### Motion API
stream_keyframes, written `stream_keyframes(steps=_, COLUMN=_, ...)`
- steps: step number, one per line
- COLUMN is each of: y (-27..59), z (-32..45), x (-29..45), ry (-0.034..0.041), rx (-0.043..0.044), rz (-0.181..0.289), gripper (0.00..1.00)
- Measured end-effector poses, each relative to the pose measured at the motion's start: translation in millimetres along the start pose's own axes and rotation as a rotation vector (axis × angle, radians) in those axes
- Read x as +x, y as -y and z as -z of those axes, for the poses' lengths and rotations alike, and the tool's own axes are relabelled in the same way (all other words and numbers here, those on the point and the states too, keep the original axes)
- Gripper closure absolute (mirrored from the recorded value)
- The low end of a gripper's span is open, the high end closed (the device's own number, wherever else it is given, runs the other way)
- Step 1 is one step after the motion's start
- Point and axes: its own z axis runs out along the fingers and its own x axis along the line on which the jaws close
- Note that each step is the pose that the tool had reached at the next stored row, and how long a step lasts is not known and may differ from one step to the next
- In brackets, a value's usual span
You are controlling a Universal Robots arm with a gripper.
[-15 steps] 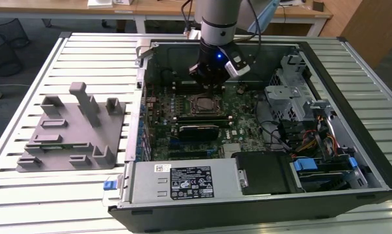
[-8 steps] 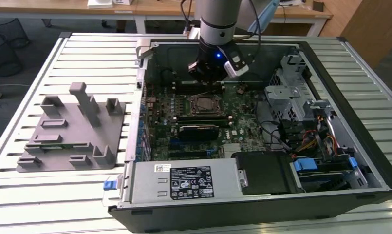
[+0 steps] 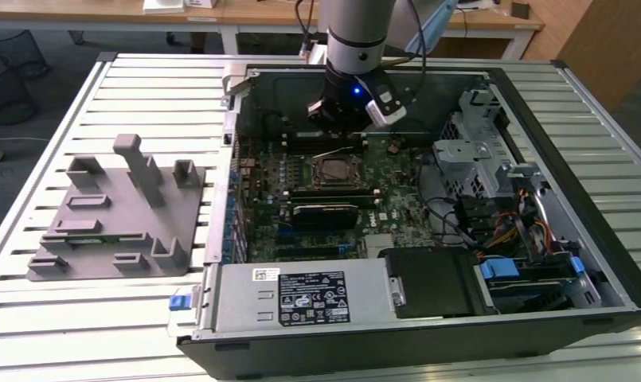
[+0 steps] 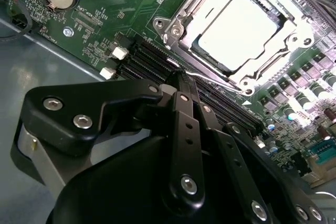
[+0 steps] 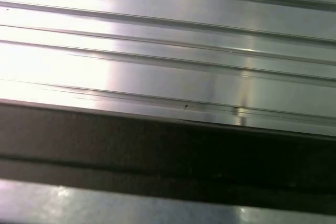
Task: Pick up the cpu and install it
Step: 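Install the first cpu locking lever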
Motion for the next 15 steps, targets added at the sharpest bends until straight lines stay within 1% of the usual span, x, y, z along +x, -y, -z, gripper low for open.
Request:
stream_keyframes(steps=3, y=0.1, z=0.7, x=0.5, ry=-0.0002, rx=0.0003, rz=0.000, gripper=0.89)
stream_keyframes(steps=5, y=-0.2, z=1.4, x=2.1, ry=0.0002, rx=-0.0016, rz=0.000, gripper=0.89)
stream_keyframes(steps=11, y=-1.1, z=3.4, x=9.9, ry=0.0005, rx=-0.0070, rz=0.000, gripper=0.89)
stream_keyframes(steps=15, y=-1.7, z=4.3, x=14.9, ry=0.0012, rx=-0.0126, rz=0.000, gripper=0.89)
